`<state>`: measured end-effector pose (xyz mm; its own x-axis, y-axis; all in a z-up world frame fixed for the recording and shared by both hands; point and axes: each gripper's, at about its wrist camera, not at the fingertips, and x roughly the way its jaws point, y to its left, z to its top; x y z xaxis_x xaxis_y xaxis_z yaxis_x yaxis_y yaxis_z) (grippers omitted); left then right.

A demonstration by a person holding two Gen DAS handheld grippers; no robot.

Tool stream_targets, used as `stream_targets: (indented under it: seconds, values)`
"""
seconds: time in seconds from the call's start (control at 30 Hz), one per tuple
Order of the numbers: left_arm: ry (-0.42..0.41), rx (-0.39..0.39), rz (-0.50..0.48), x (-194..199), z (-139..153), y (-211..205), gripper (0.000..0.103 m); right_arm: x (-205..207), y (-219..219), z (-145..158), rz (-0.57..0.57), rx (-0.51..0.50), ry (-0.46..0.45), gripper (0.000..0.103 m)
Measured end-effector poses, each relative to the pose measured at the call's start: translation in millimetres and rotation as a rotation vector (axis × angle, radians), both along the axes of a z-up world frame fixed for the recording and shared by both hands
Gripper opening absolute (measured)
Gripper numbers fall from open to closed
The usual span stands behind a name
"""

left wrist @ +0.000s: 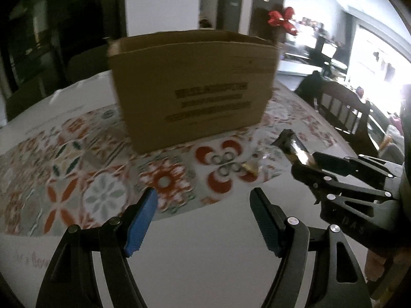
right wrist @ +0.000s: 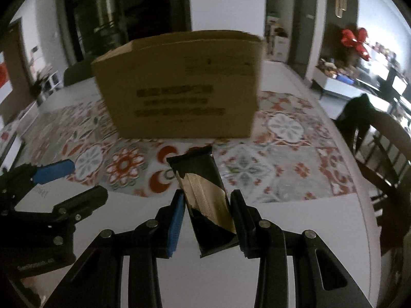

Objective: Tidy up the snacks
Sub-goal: 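Grasp the small white-and-gold wrapped bar with the left tool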

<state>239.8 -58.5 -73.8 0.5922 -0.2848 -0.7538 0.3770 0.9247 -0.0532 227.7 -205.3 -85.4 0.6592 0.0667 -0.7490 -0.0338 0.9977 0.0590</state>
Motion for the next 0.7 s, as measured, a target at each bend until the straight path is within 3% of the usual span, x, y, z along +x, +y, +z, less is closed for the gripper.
stream_targets:
  seconds: [0.53,0.7]
  values:
    - [-0.008,0.033,-0.302,43,-17,-70,0.069,4,-47,-18,-0.220,0.031,0.002,0.037]
    - [-0.008,0.060,-0.350,55,-28,-82,0.061,6,-54,-25,-0.254,0.039,0.017,0.037]
